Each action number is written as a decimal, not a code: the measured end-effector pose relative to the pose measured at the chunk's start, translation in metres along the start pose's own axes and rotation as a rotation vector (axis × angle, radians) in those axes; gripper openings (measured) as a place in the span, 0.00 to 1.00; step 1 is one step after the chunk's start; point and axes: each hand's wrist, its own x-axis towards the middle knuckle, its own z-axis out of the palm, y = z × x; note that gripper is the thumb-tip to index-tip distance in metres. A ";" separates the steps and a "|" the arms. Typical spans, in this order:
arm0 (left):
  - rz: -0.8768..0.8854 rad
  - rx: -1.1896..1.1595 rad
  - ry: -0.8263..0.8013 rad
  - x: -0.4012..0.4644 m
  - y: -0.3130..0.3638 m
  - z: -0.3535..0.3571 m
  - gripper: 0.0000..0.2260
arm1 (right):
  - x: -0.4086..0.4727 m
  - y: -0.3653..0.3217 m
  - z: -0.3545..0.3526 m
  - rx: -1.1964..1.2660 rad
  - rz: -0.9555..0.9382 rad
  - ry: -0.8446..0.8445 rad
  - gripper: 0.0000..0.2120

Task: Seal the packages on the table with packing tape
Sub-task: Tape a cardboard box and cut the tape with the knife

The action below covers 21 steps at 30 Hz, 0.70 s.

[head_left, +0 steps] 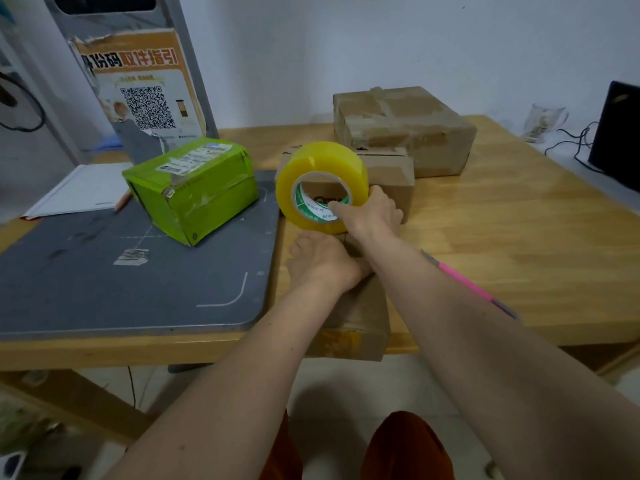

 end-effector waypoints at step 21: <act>0.002 0.038 -0.099 0.000 0.004 -0.002 0.60 | 0.022 0.030 -0.052 0.709 0.187 -0.091 0.18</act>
